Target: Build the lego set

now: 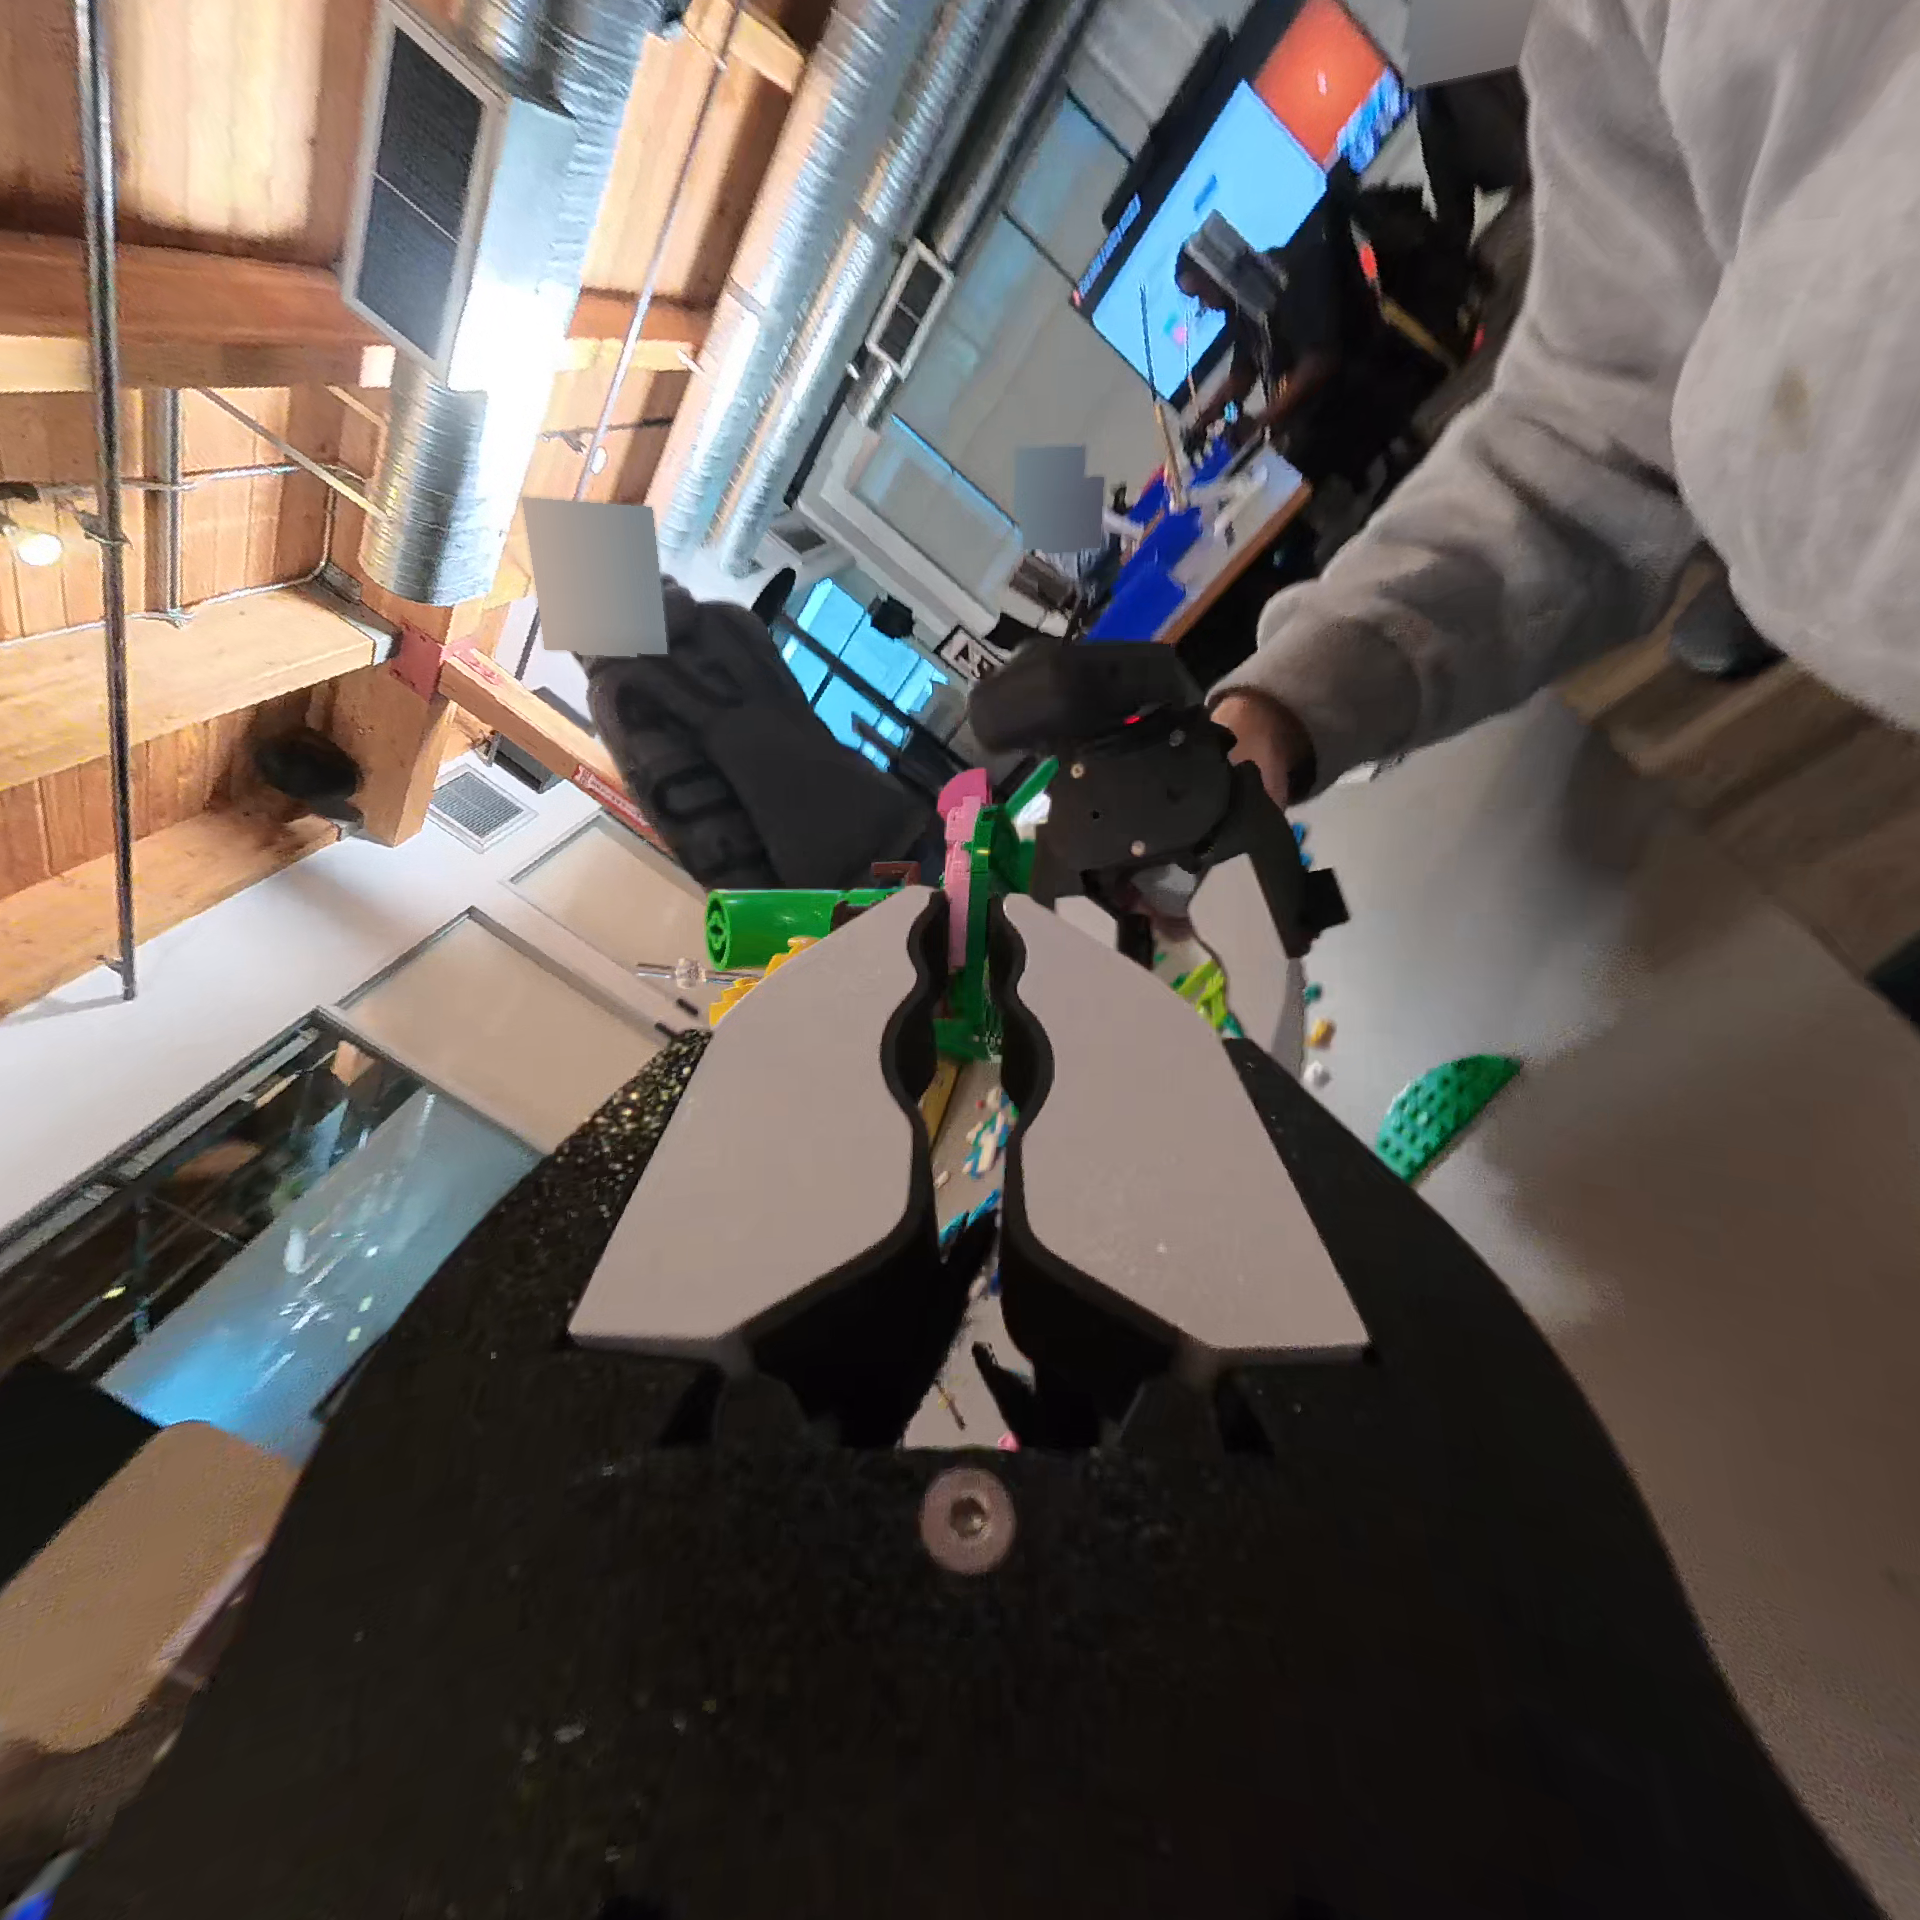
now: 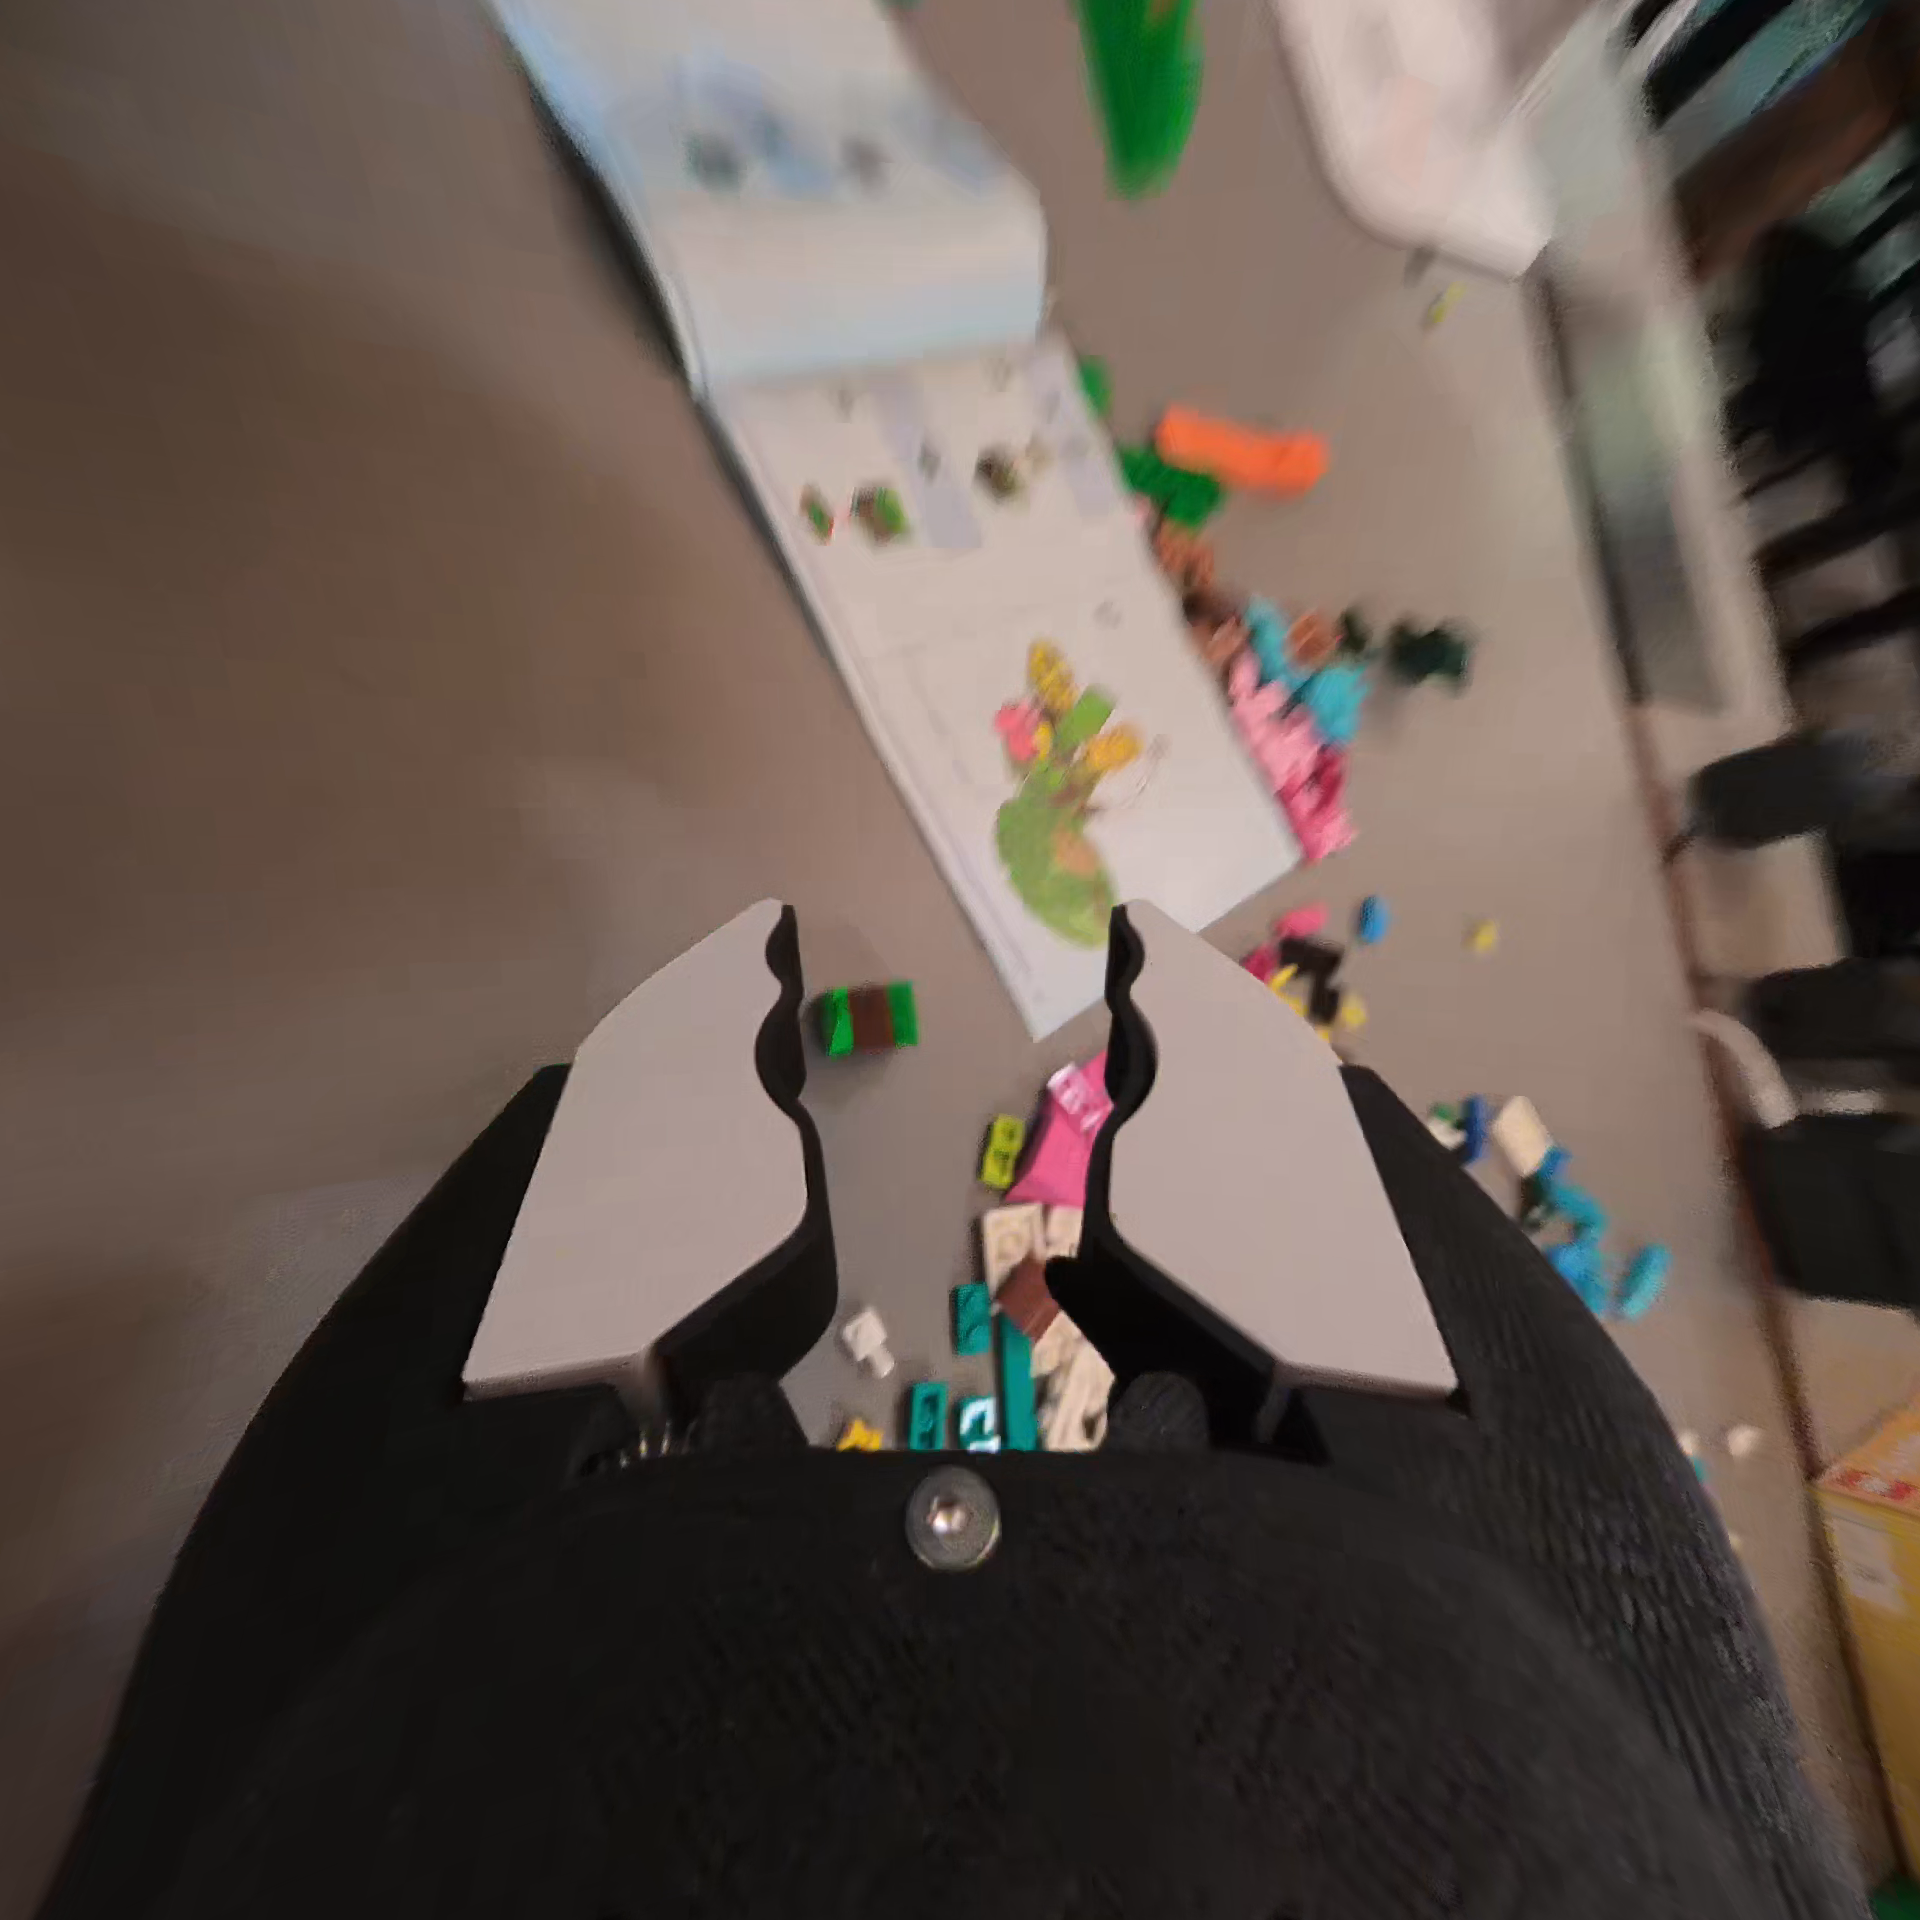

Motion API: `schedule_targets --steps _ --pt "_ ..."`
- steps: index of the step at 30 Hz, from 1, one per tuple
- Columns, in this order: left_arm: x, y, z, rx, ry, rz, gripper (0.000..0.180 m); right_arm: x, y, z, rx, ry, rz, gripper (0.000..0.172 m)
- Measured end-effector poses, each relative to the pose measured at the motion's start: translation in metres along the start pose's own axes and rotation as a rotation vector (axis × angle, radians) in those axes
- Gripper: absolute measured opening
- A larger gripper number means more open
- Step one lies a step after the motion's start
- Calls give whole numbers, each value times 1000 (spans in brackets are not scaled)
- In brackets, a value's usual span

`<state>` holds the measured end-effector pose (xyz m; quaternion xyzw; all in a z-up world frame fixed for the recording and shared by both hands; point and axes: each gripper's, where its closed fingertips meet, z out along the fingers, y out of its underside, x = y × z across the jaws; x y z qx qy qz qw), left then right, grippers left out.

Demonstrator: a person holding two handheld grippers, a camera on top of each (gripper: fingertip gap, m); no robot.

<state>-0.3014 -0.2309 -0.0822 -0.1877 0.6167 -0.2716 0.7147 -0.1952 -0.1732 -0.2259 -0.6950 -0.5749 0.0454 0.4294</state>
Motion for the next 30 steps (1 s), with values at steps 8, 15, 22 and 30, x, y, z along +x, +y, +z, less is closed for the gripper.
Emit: schedule_targets --steps 8,15,22,30 --pt "-3 -10 4 107 30 -144 6 3 -92 -56 379 152 -155 40" --pt "-4 -12 9 151 33 -198 6 0 -104 -60 378 157 -208 14" --pt "-24 1 11 133 -125 -239 19 15 -102 -67 361 290 -226 10" --pt "-40 33 8 -62 -357 -270 73 50 -81 -66 124 675 -398 10"
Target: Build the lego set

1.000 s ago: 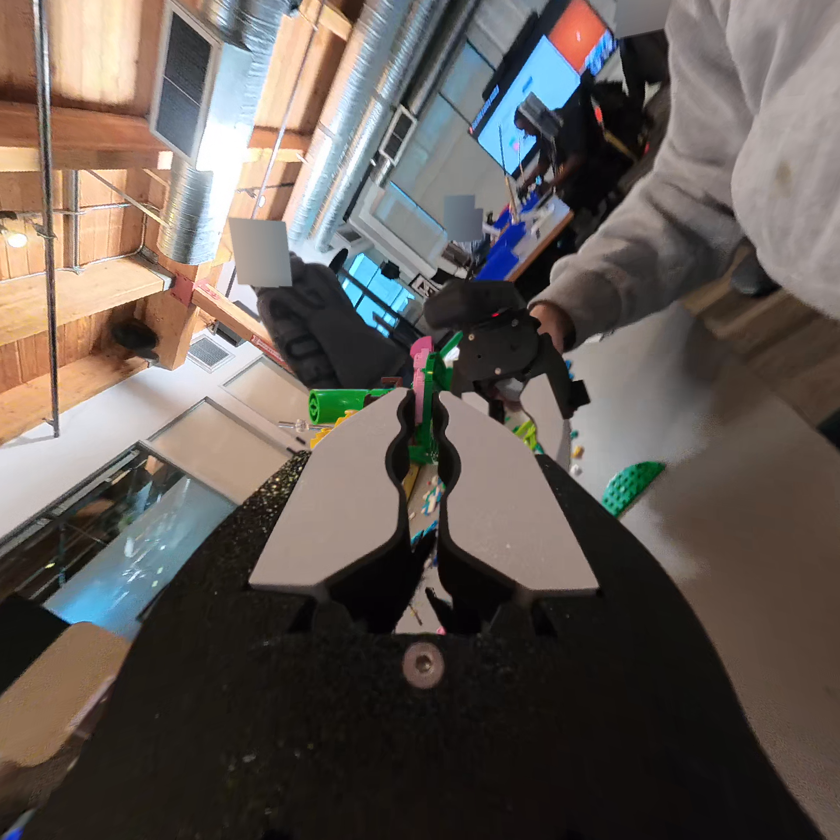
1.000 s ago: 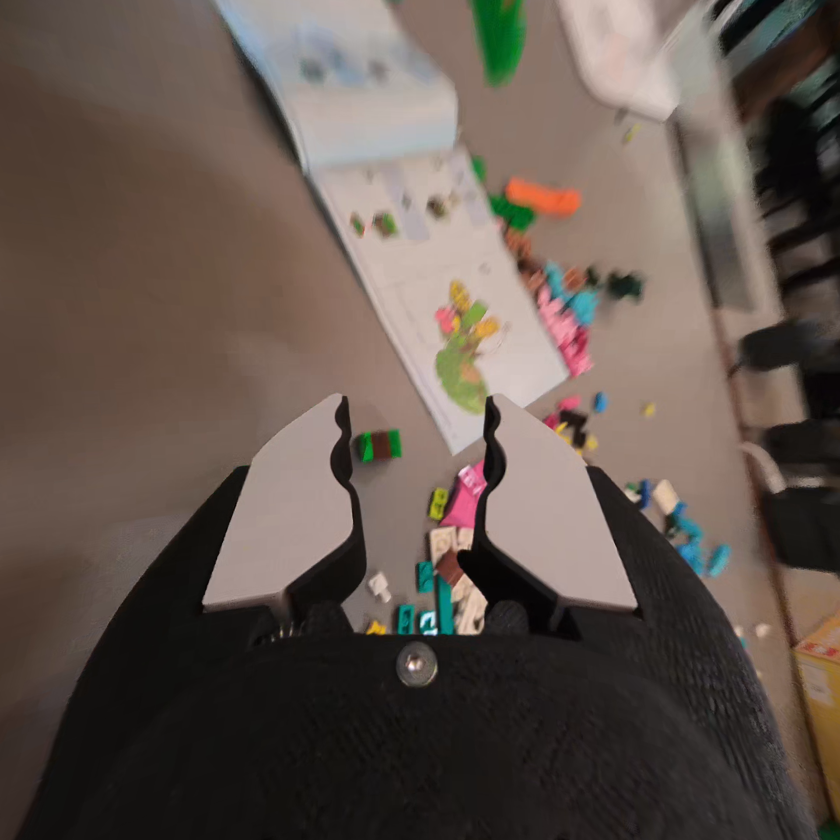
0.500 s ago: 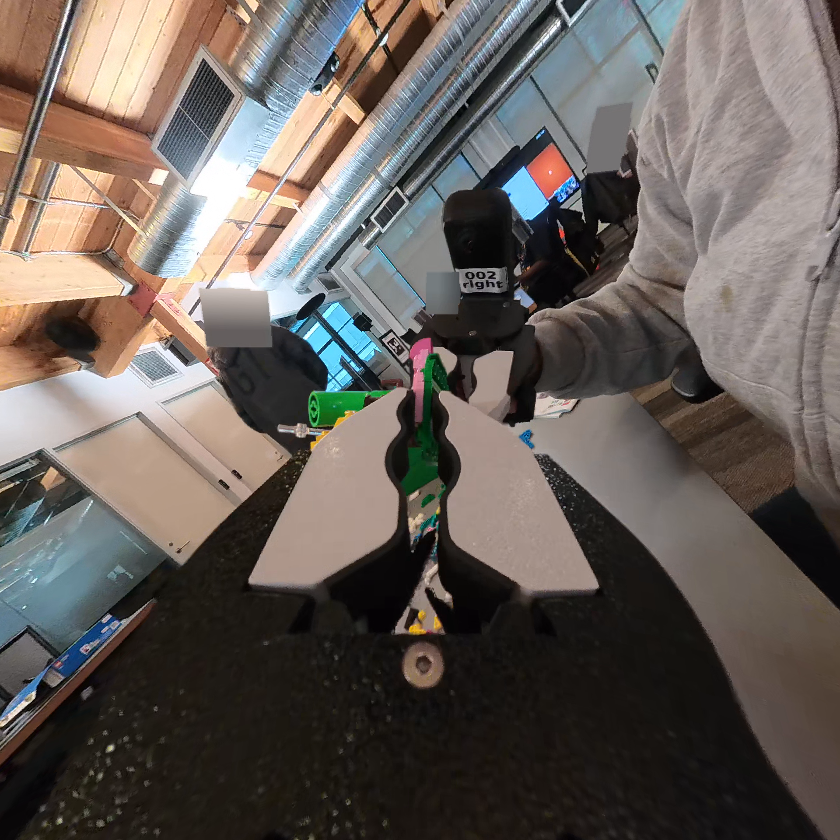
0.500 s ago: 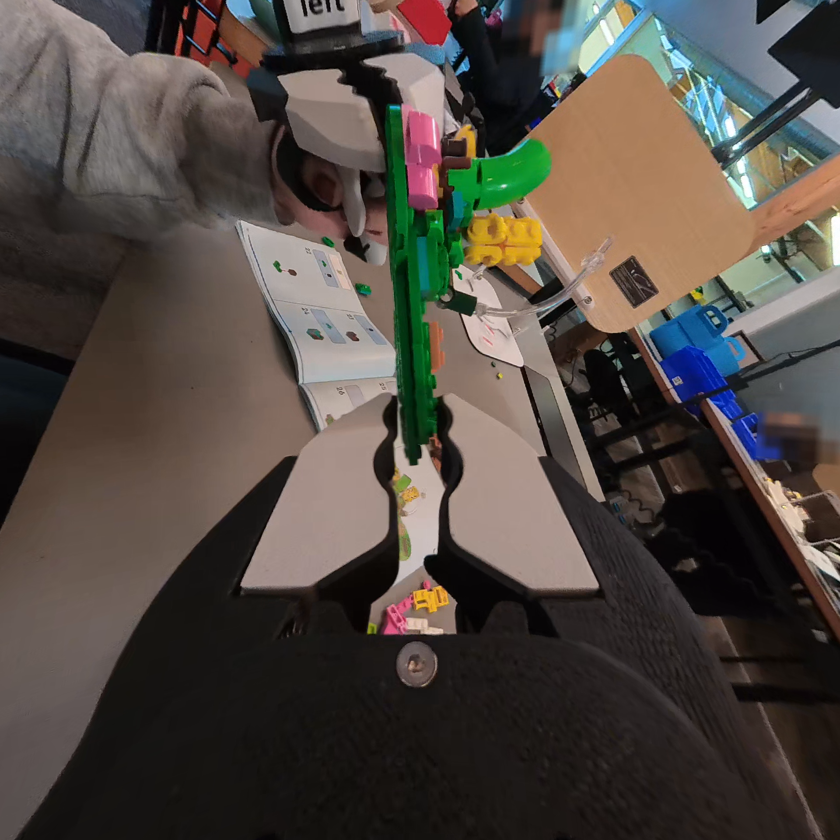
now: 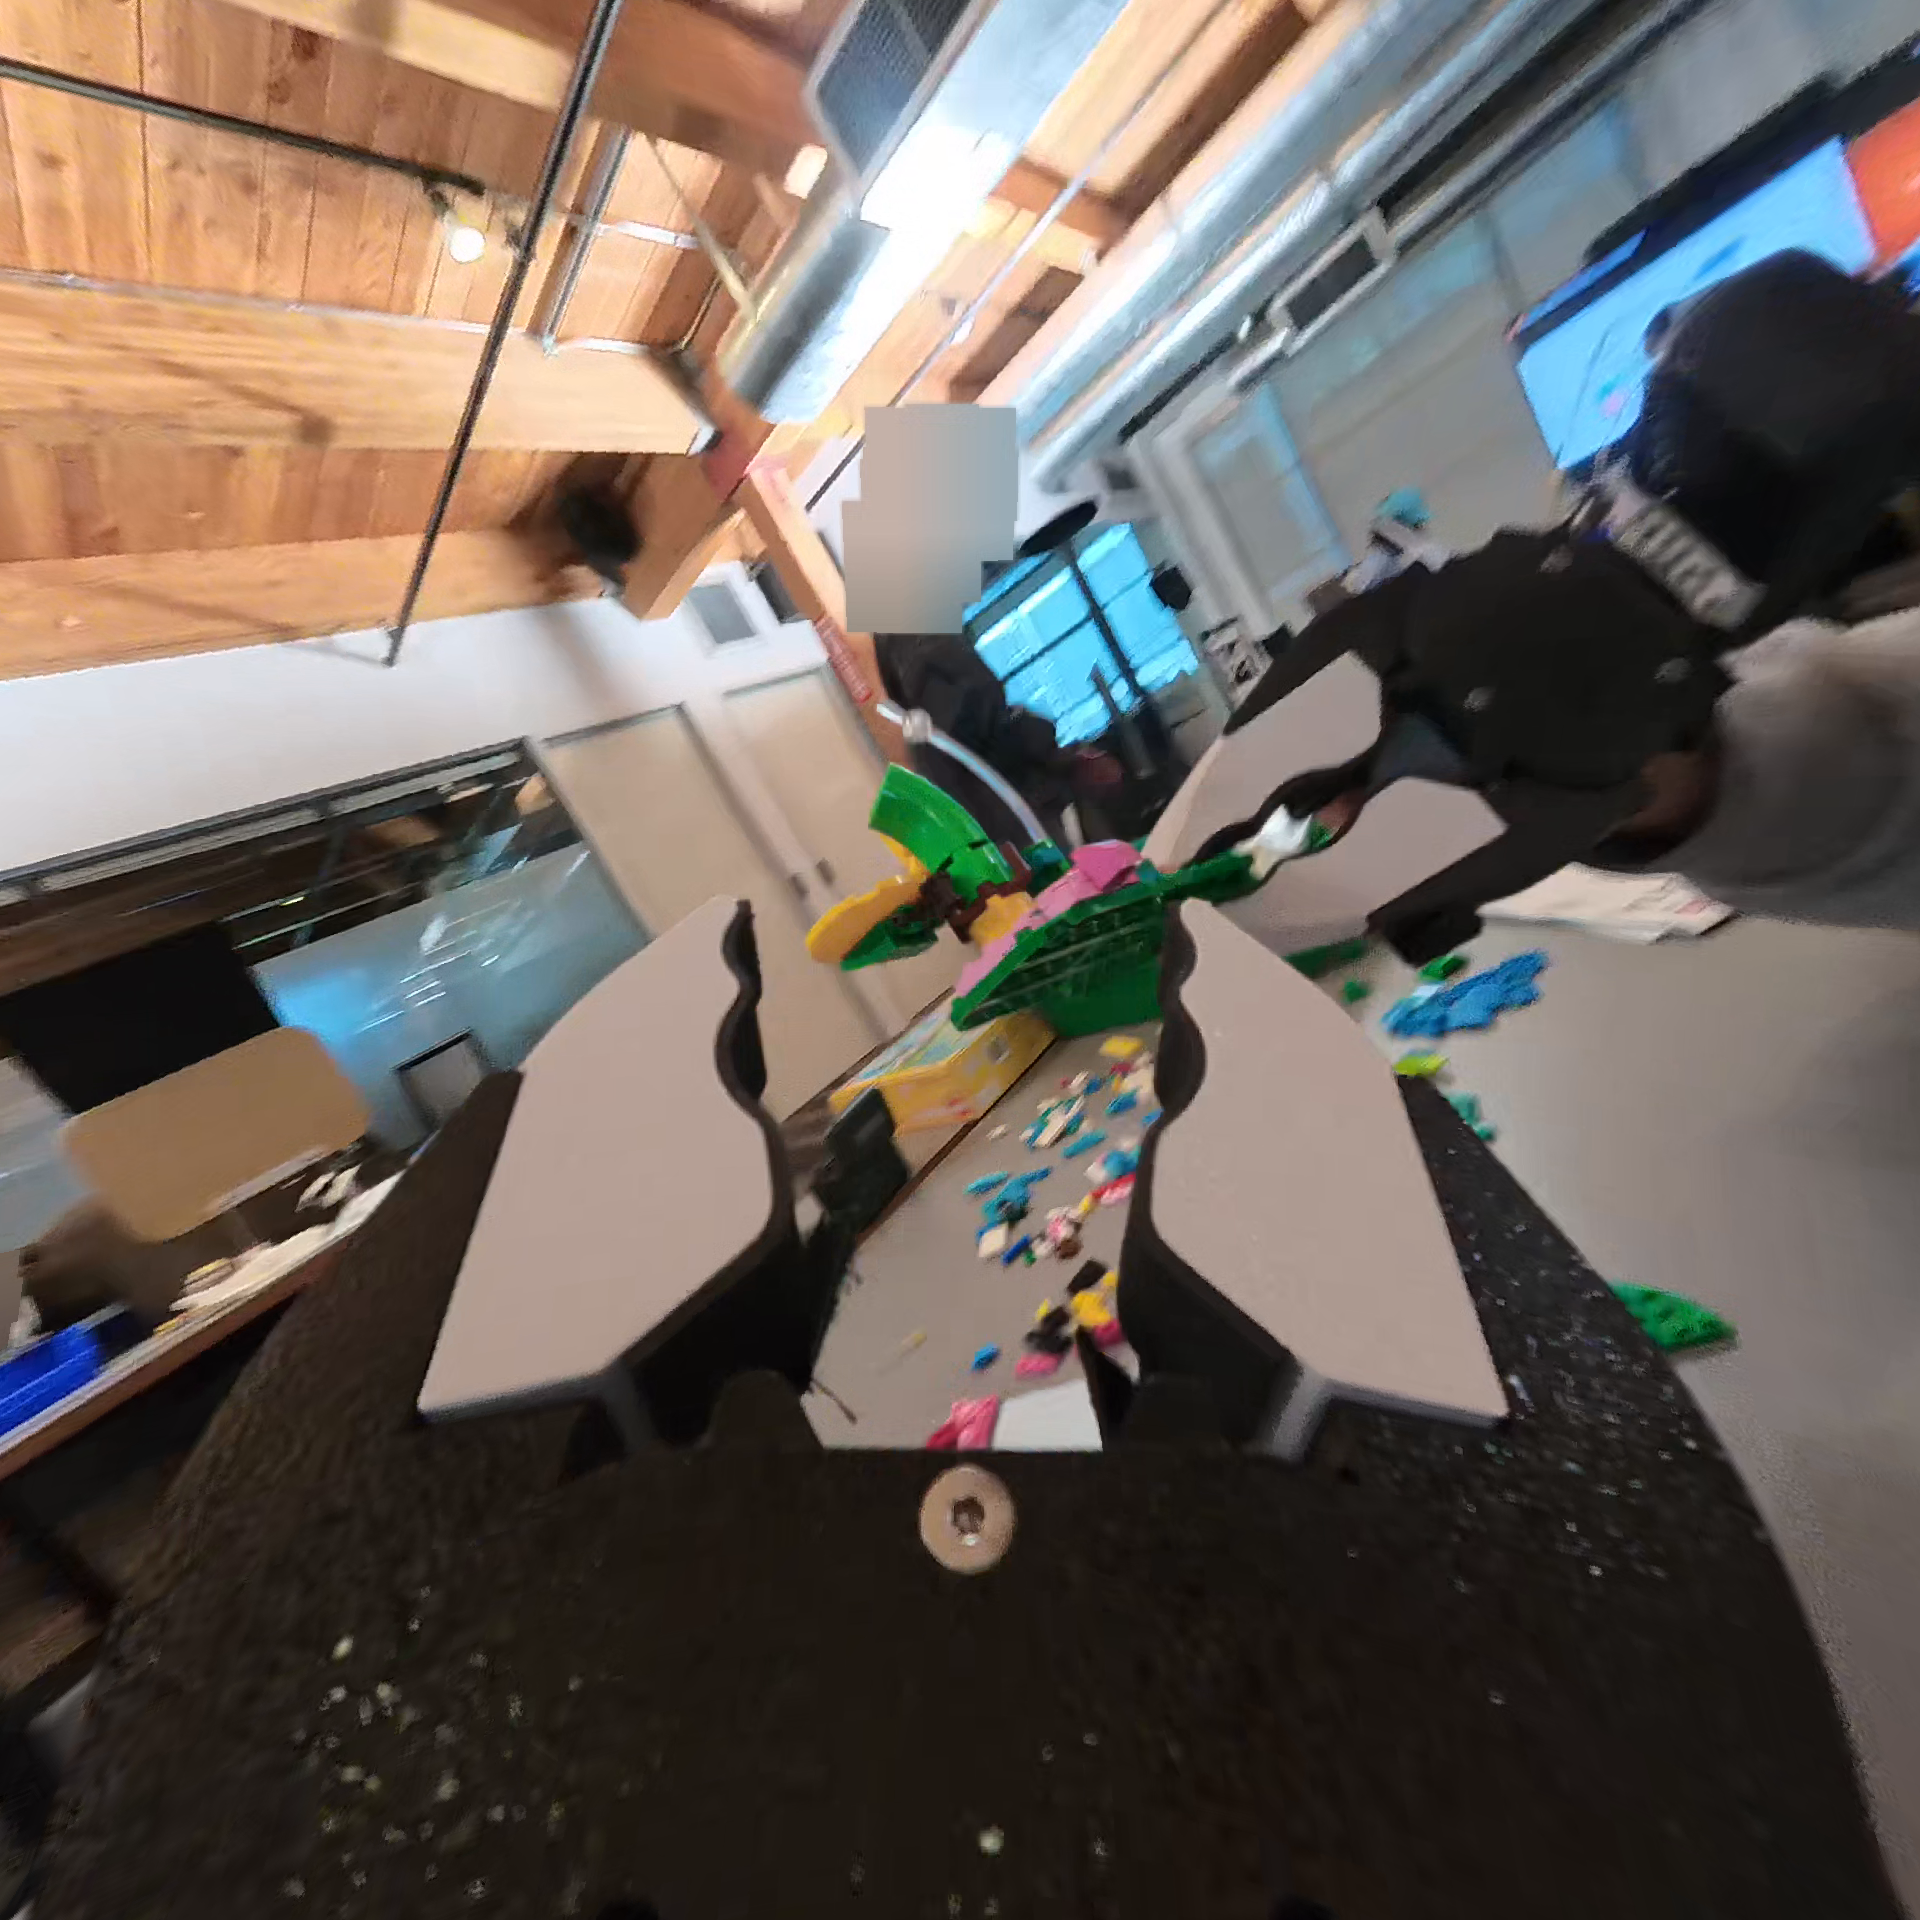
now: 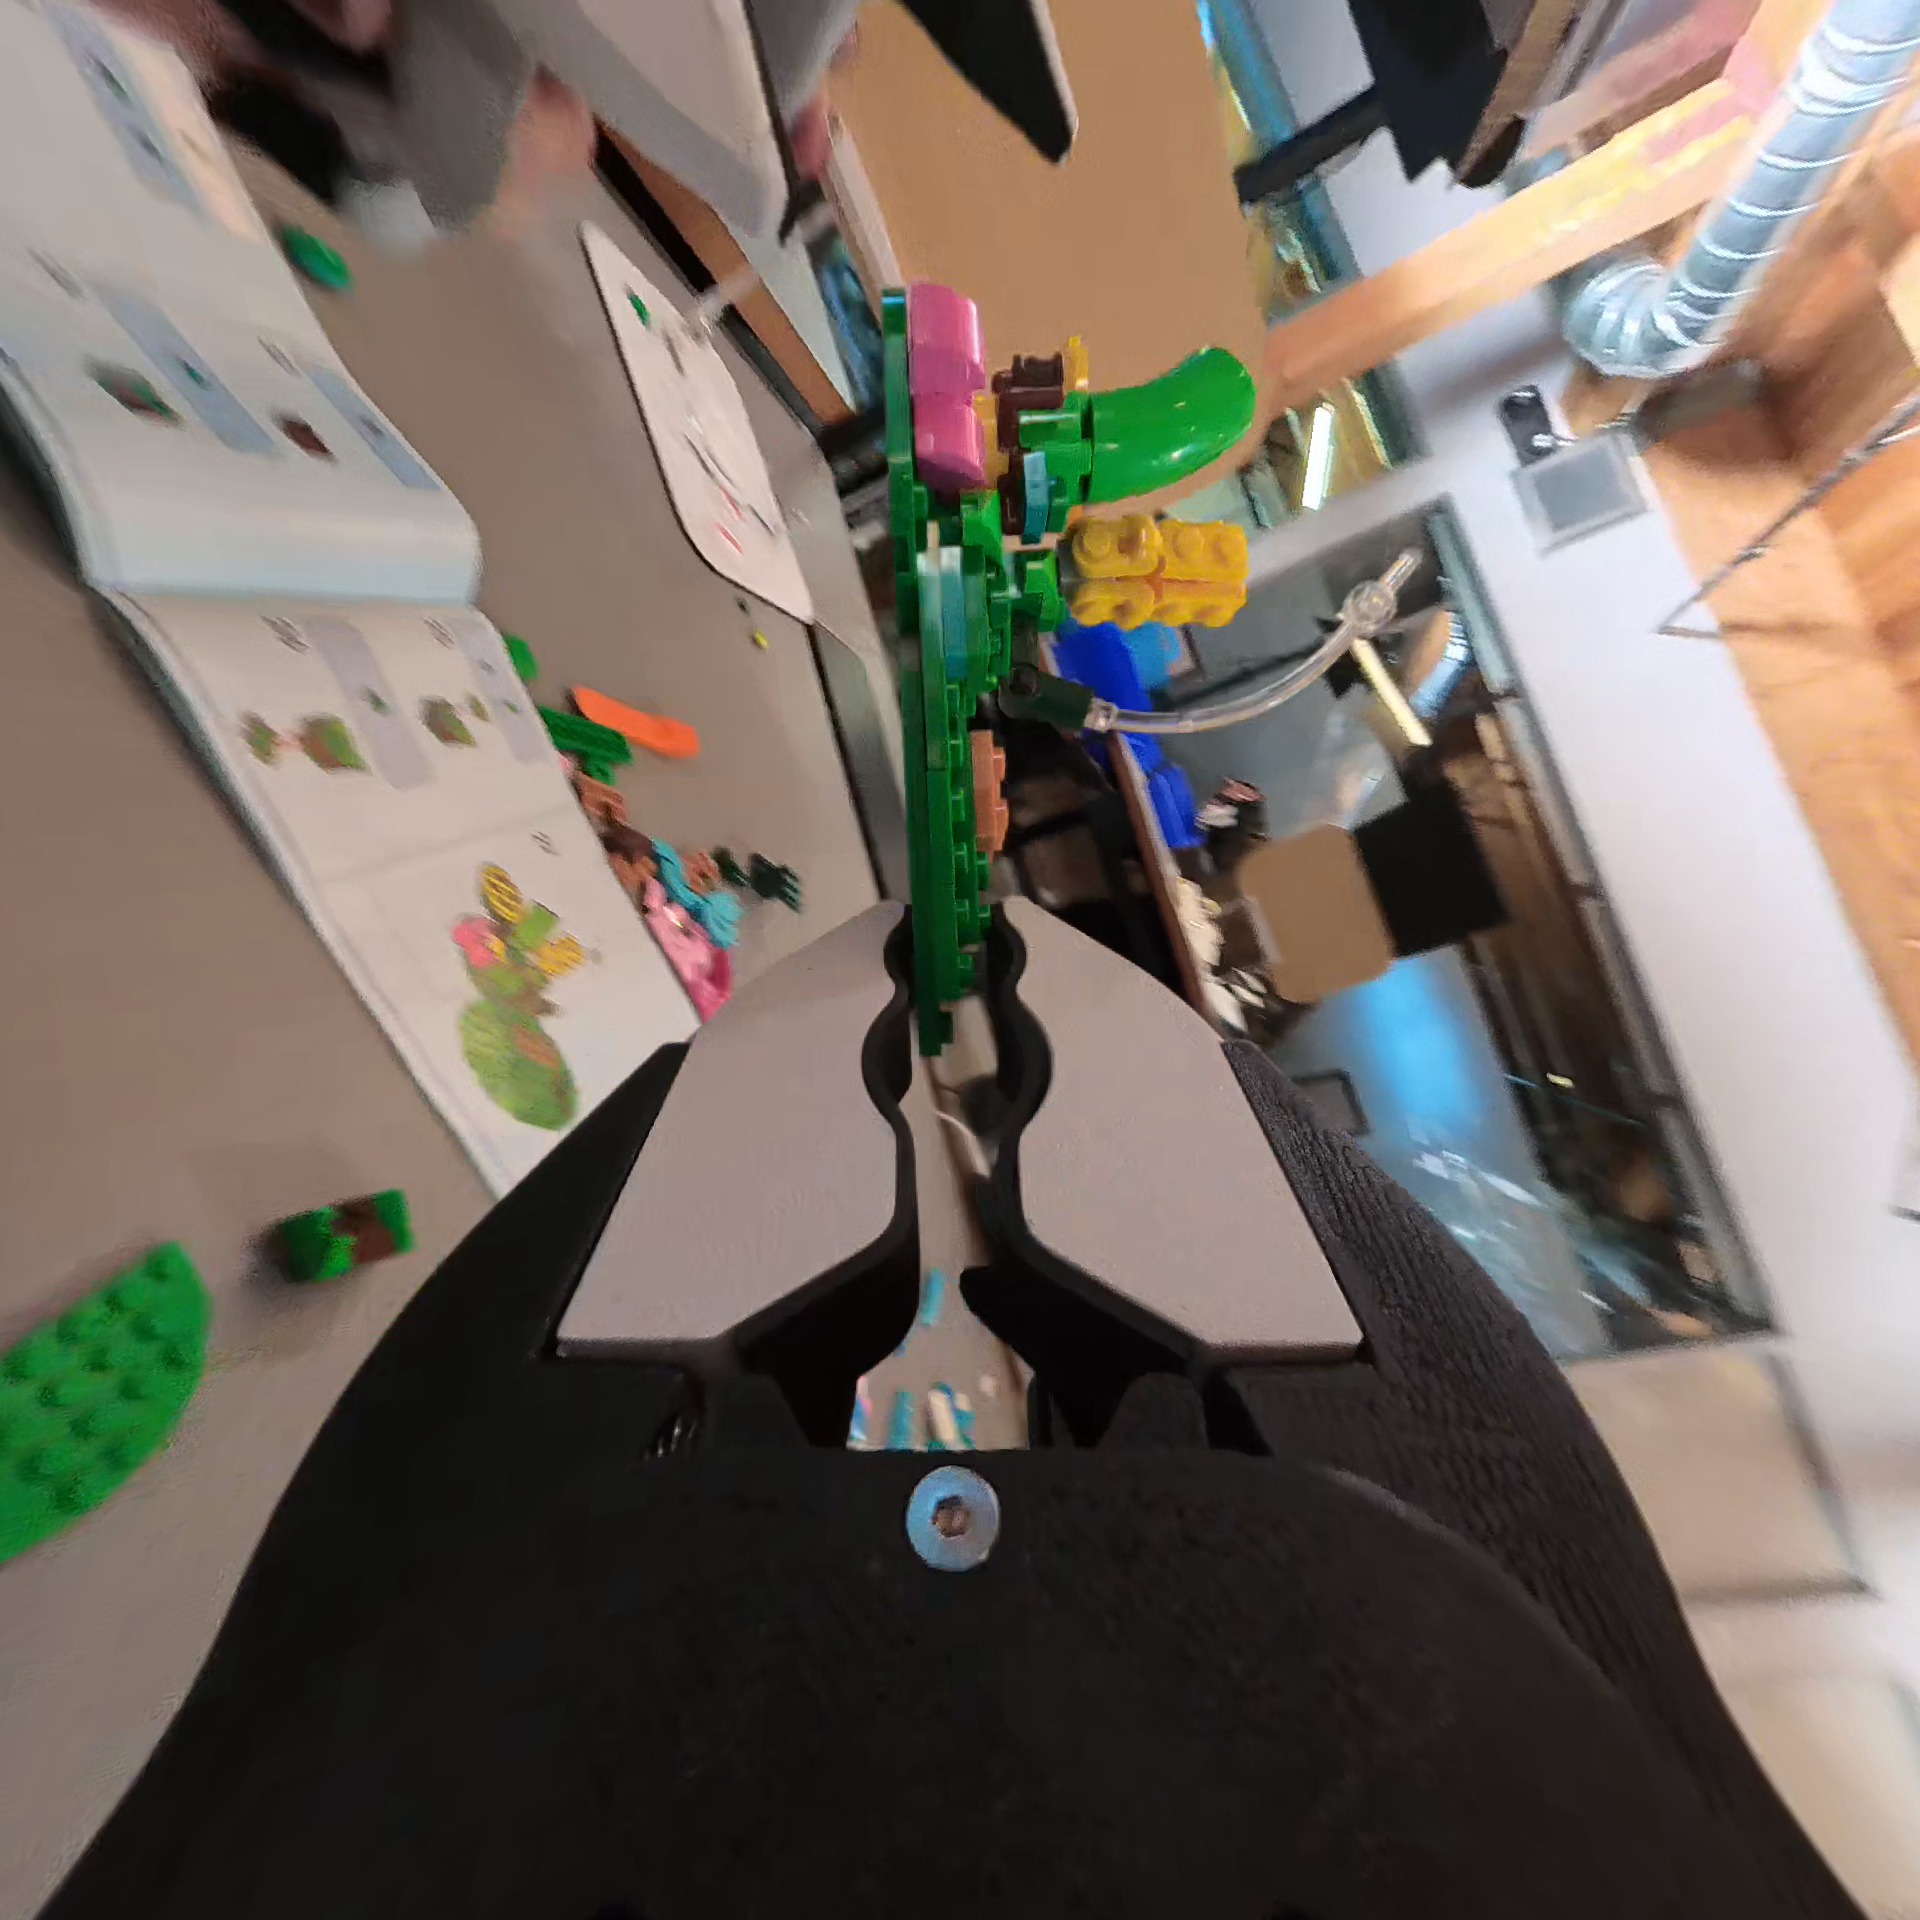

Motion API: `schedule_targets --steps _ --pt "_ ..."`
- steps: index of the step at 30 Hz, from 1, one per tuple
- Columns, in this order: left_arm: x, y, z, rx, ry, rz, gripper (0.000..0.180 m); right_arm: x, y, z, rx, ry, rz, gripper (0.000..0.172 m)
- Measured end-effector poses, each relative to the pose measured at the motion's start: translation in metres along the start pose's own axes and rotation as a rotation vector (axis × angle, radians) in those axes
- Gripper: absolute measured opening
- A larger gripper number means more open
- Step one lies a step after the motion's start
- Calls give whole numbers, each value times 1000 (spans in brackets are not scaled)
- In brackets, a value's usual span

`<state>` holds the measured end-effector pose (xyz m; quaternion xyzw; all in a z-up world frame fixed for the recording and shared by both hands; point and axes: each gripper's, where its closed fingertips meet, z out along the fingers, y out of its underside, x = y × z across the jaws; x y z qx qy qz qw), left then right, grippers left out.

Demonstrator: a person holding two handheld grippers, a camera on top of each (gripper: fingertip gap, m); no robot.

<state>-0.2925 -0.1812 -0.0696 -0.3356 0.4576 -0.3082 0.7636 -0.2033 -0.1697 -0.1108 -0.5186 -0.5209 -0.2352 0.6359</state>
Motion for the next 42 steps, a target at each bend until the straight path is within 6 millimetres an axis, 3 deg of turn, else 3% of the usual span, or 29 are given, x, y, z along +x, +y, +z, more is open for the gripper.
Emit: schedule_targets --steps 4,7,9,14,18,22,25,28,32,42 --pt "10 24 5 -225 -35 308 79 1 10 5 -92 63 -125 10" --pt "18 33 7 -314 -42 629 62 -4 16 9 -139 63 -186 9" --pt "27 44 9 -373 0 755 54 -9 17 11 -150 51 -206 10" --pt "30 63 12 -425 3 900 38 -19 15 12 -126 7 -188 10" --pt "29 61 13 -392 -11 941 25 -27 17 10 -97 -72 -114 10" --pt "33 53 11 -320 -36 1039 21 -23 12 7 -49 -43 -152 10" --pt "34 50 10 -300 -41 1024 20 -19 6 4 7 -3 -170 12" --pt "35 50 8 -286 -1 991 19 -18 1 -1 60 -6 -147 24" --pt "42 47 4 -232 80 825 19 -17 1 -6 104 -35 -140 33" --pt "52 44 -2 -185 252 405 20 -35 -28 -33 402 -268 72 22"
